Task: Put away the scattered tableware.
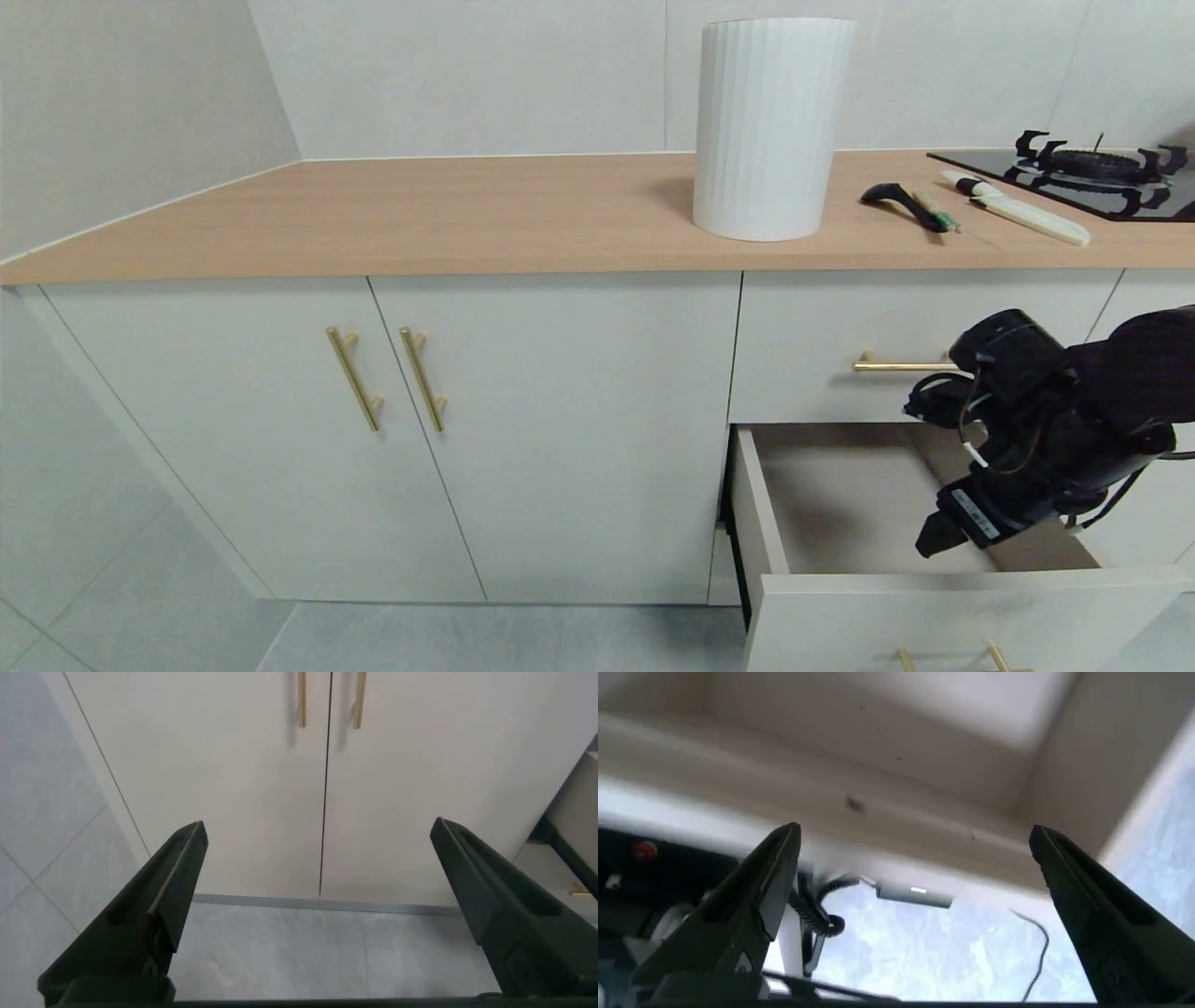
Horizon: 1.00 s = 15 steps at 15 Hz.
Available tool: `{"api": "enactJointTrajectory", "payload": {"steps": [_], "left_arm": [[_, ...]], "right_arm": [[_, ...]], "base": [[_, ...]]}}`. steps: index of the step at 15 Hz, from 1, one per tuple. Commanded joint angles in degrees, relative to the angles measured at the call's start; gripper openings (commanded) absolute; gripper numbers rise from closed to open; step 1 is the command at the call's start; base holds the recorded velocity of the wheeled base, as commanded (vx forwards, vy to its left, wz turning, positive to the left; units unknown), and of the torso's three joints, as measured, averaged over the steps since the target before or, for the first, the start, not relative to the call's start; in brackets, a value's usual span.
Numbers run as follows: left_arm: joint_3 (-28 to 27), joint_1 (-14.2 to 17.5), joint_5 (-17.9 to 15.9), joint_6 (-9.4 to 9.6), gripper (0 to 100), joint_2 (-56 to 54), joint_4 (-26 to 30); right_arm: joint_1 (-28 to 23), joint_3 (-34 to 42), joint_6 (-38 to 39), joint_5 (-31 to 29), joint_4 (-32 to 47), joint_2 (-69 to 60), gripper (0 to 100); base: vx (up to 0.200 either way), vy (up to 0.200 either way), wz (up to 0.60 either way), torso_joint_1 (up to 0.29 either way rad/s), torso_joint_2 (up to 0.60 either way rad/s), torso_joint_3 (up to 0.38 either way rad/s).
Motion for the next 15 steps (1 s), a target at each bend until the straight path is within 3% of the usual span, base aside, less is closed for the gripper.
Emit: {"api": "enactJointTrajectory", "payload": {"steps": [1,6,11,15], "left_arm": [[0.0,0.0,0.0,-0.01,100,0.1,0.0],[0.0,0.0,0.0,-0.01,100,0.1,0.0],[0.0,0.0,0.0,-0.01,100,0.1,0.0],[0.0,0.0,0.0,-0.01,100,0.1,0.0]], "right_arm": [[0.0,0.1,0.1,0.0,-0.9,5.9,100],[0.1,2.4,-0.4,-0.2,0.5,5.7,100],[0.7,2.2,-2.3,-4.3,15.5,3.9,100],[1.9,1.4,-2.1,-4.6,16.5,3.6,100]], "base": [[0.0,0.0,0.0,0.0,0.0,0.0],[0.0,0.0,0.0,0.0,0.0,0.0],[0.0,0.0,0.0,0.0,0.0,0.0],[0.0,0.0,0.0,0.0,0.0,0.0]]}}
